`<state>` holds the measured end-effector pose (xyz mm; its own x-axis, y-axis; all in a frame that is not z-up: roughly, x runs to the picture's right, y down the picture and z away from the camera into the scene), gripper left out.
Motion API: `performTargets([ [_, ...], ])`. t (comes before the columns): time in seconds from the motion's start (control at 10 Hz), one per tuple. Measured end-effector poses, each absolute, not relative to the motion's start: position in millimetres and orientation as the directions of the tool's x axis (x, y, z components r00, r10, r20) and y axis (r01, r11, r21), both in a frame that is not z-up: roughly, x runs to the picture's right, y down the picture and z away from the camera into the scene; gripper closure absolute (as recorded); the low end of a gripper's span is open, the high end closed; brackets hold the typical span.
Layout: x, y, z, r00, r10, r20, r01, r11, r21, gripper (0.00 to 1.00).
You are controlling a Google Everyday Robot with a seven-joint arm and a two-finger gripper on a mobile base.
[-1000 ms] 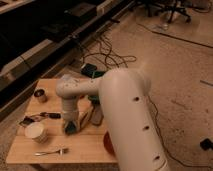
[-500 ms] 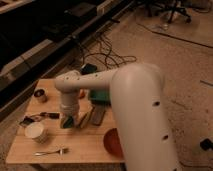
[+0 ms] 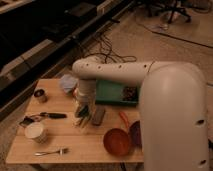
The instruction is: Wipe purple bowl with sponge
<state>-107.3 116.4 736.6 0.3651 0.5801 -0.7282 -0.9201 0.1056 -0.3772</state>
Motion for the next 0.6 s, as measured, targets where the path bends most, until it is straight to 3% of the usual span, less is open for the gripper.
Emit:
performTargets([
  [0.6, -107.9, 116.6, 737.2, 0.364, 0.579, -0.729, -0.92, 0.106, -0.376, 1.0],
])
